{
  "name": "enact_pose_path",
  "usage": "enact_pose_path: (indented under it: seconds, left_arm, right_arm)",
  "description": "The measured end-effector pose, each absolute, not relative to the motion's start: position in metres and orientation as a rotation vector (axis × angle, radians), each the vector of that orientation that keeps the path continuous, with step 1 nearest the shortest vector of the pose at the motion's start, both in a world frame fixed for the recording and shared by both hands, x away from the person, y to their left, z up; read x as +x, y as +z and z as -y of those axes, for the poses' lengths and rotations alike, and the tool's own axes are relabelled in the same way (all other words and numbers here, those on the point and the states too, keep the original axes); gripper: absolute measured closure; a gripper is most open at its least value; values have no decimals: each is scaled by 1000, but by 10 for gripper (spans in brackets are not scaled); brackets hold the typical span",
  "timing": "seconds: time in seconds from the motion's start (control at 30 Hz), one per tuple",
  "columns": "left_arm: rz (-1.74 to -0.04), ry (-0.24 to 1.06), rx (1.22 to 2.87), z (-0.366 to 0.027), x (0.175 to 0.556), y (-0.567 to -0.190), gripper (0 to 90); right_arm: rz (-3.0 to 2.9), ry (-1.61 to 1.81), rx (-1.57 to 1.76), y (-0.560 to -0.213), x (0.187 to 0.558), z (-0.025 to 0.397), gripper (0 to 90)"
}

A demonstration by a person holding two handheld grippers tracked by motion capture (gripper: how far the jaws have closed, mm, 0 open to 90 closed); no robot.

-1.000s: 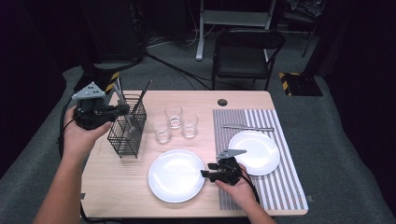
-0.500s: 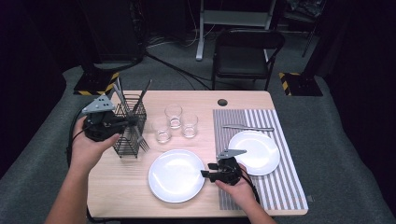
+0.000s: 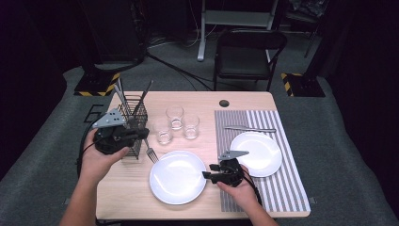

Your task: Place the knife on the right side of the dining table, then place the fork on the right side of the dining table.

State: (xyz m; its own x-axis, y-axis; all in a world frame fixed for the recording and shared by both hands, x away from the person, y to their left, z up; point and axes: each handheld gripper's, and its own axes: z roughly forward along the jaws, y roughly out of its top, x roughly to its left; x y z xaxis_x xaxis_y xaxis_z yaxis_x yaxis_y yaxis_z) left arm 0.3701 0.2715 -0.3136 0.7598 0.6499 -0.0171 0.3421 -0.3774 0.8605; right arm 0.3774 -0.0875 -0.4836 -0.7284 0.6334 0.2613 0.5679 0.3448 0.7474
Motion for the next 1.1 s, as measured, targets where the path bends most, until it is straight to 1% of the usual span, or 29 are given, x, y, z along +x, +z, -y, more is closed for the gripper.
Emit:
enact_pose_path:
  seconds: [0.23, 0.47, 0.87, 0.93, 1.1]
  left_arm:
    - [-728, 363, 2010, -266, 369, -326, 868]
    - [-695, 354, 2052, -257, 370, -332, 868]
    - [-641, 287, 2087, -243, 372, -346, 868]
    - [-636, 260, 2089, -241, 372, -348, 868]
    - [-624, 248, 2101, -234, 372, -354, 868]
  right_arm:
    - [-2518, 1353, 1125, -483, 378, 87, 519]
    - [-2512, 1345, 1093, -479, 376, 86, 519]
    - [-2513, 1347, 1046, -473, 375, 86, 522]
    - [-2515, 1350, 1039, -471, 374, 86, 528]
    - [-2526, 1356, 1003, -465, 372, 84, 546]
